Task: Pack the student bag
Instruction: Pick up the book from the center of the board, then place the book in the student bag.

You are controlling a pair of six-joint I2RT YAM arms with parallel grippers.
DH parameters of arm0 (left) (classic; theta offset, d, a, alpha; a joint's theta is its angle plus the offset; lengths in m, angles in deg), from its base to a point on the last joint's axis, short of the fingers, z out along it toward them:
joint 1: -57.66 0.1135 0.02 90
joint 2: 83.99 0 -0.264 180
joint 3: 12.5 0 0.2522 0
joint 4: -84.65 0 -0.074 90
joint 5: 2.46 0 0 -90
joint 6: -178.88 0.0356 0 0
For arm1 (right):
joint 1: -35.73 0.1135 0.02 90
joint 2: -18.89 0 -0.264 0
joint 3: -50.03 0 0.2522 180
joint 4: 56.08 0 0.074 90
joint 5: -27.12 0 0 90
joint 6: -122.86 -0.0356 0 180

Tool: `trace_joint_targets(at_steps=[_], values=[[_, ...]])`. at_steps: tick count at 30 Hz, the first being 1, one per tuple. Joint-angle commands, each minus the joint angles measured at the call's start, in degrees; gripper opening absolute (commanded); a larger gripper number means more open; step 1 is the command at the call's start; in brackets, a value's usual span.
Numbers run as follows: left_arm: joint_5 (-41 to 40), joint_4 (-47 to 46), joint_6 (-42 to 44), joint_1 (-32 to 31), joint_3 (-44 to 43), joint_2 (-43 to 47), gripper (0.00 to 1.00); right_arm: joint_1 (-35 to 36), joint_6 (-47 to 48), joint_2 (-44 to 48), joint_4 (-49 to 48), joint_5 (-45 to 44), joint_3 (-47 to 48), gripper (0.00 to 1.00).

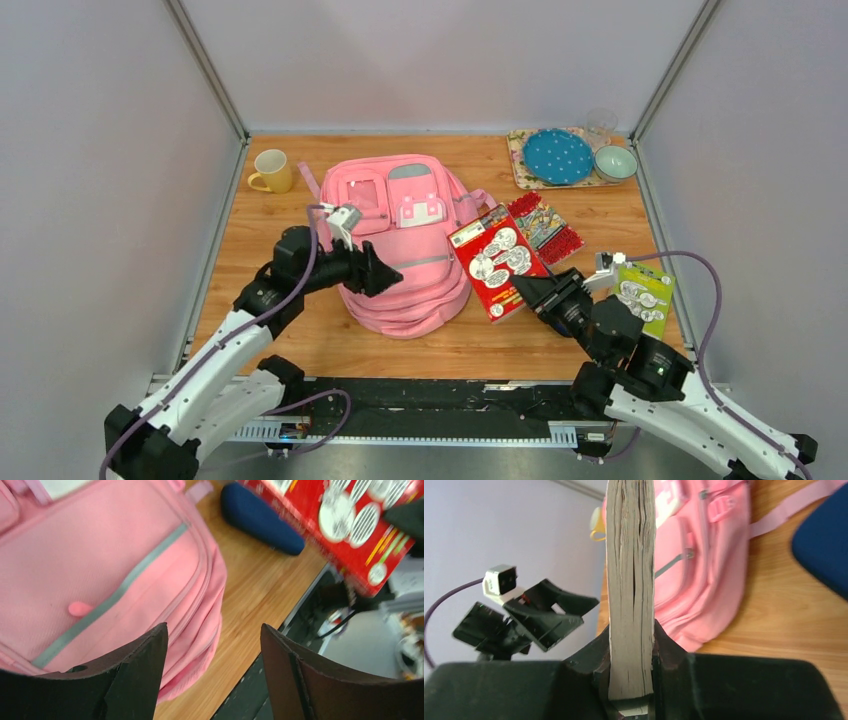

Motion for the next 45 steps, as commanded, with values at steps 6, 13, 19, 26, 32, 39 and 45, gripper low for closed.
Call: trace_joint_targets(at_steps=[6, 13, 19, 26, 32, 39, 45], values=[[-9.44, 9.39, 17.01, -14.23, -1.39, -6.50, 0.77, -0.02, 0.11, 3.96, 18.63, -13.43, 7.15, 0.00], [-13.13, 6.83, 18.78, -20.56, -2.62, -13.89, 0.77, -0.02, -1.29, 4.75, 19.60, -11.68, 6.19, 0.00], [-15.85, 5.08, 17.81, -23.29, -4.21, -19.69, 0.76, -0.02, -2.35, 5.46, 19.51, -10.54, 5.13, 0.00], [-17.96, -0.54, 17.02, -23.55, -2.19, -20.92, 0.76, -0.02, -3.05, 6.77, 20.48, -9.92, 4.52, 0.00], [-14.72, -1.86, 17.90, -23.64, -2.36, -23.65, 0.74, -0.02, -4.63, 8.79, 21.88, -10.27, 3.46, 0.00], [-14.27, -5.21, 17.37, -23.55, -0.78, -24.97, 0.67, -0.02, -3.41, 12.48, 20.22, -9.48, 2.23, 0.00], [-15.68, -5.03, 17.55, -23.64, -0.60, -26.55, 0.60, -0.02, -4.28, 14.51, 20.74, -9.31, 1.35, 0.00]])
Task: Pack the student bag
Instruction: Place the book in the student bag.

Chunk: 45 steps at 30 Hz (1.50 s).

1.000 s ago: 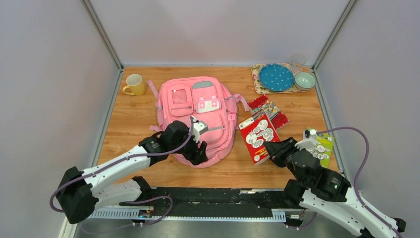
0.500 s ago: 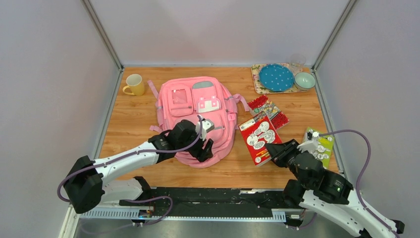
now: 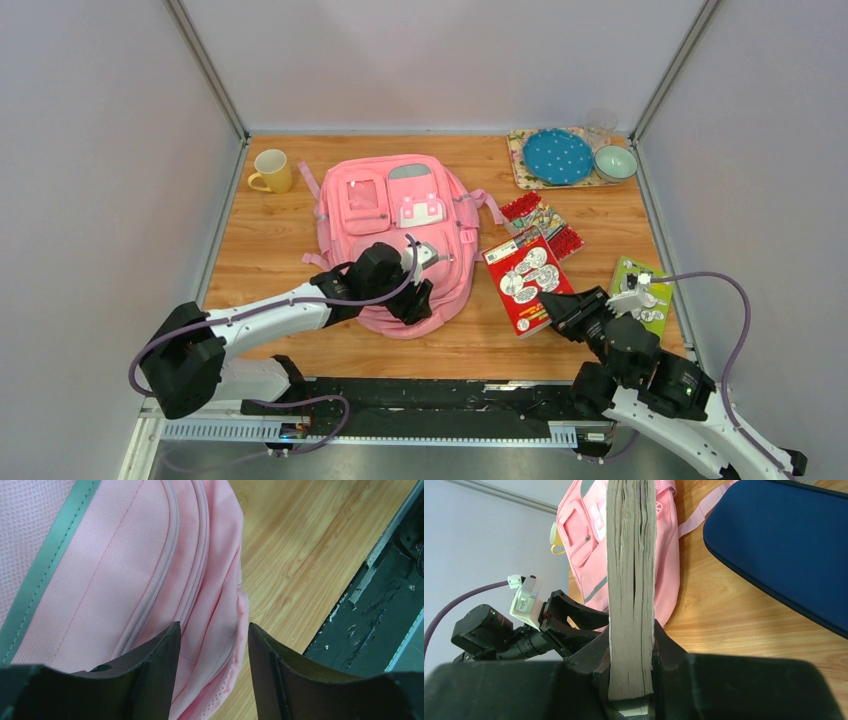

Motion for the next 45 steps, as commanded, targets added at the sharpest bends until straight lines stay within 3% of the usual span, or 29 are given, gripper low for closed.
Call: trace_joint_targets(at_steps=[1, 5, 10, 14, 20, 31, 37, 45], values=[[-0.60, -2.52, 1.15, -0.32, 0.53, -0.61, 0.60, 0.07, -1.38, 1.42, -3.96, -0.69, 0.32, 0.00], [-0.16, -3.14, 0.63, -0.32, 0.98, -0.87, 0.57, -0.11, -1.64, 0.63, -4.13, -0.08, 0.24, 0.00], [-0.25, -3.22, 0.28, -0.32, 0.89, -1.22, 0.28, -0.02, -1.73, 0.10, -4.57, 0.18, 0.15, 0.00], [-0.51, -3.14, -0.25, -0.32, 0.80, -0.78, 0.00, -0.11, -1.82, -0.16, -3.87, 0.36, 0.23, 0.00], [-3.14, -2.70, -1.83, -0.40, -0.60, 2.81, 0.00, -0.02, -2.26, 0.10, -0.72, 0.71, 1.02, 0.00], [-10.27, 3.54, -5.34, -0.32, -12.47, 9.50, 0.00, -0.02, -4.37, 1.42, 1.59, 5.18, 0.94, 0.00], [-9.57, -1.71, -11.75, -0.32, -14.67, 10.20, 0.00, -0.02, -6.99, -1.03, -6.14, 11.33, -2.22, 0.00], [-7.46, -4.97, -14.31, -0.40, -15.55, 10.55, 0.00, -0.02, -14.20, -11.83, -32.49, 18.90, -10.48, 0.00]])
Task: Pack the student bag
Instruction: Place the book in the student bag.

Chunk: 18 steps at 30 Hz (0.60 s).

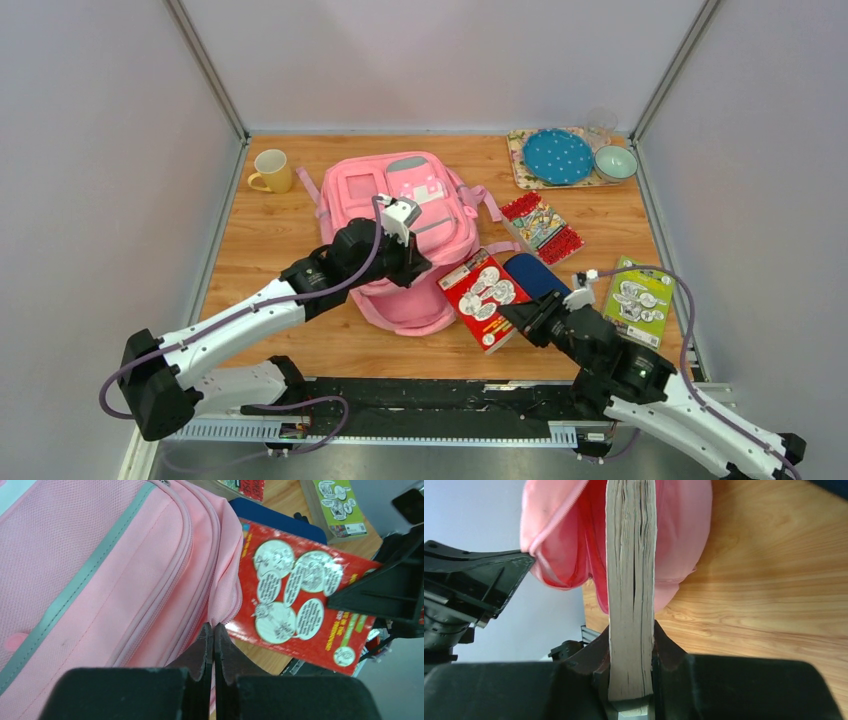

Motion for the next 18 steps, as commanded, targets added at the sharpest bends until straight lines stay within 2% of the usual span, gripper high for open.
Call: trace_joint_targets(at_steps=[1, 5, 14, 16, 18], values=[[1.79, -9.37, -3.91, -0.32, -3.88, 2.29, 0.00, -0.02, -7.30, -6.84, -23.59, 5.24, -3.49, 0.00], [3.19, -10.25, -4.61, -0.32, -4.75, 2.56, 0.00, -0.11, -8.89, -14.31, -38.42, 5.25, -4.73, 0.00], [4.51, -10.87, -4.97, -0.40, -4.84, 3.79, 0.00, -0.81, -14.78, -35.22, -54.88, 2.70, -1.83, 0.00], [4.95, -10.61, -5.14, -0.40, -5.11, 4.14, 0.00, -1.77, -14.61, -41.73, -57.35, 3.48, 0.62, 0.00], [5.22, -10.08, -4.79, -0.41, -5.28, 4.58, 0.00, -3.97, -14.52, -48.99, -63.93, 4.45, 2.73, 0.00]])
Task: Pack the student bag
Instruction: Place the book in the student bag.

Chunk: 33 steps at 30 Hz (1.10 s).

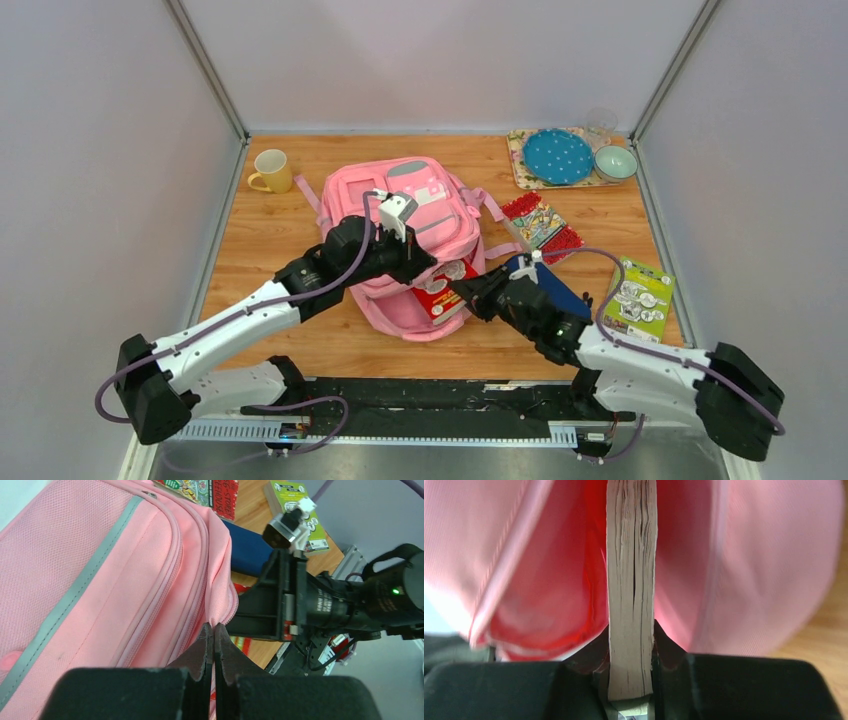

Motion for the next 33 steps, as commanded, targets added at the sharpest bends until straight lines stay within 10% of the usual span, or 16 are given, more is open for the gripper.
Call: trace_joint_targets(at_steps=[1, 15, 26, 33], values=[[2.40, -7.02, -1.10, -0.47, -4.34, 3.51, 0.00, -3.45, -2.76, -11.20, -21.39, 0.61, 7.09, 0.00], [1.26, -7.02, -1.71, -0.47, -2.06, 7.02, 0.00, -6.27, -6.80, -56.19, -48.30, 1.15, 27.48, 0.04], [-2.69, -5.96, -0.75, -0.38, 0.92, 10.10, 0.00, -5.48, -2.41, -57.55, -38.48, 0.00, 25.82, 0.75], [-5.51, -5.79, -0.13, -0.47, 3.39, 12.12, 0.00, -5.21, 2.16, -46.31, -26.71, 1.67, 20.63, 0.89]])
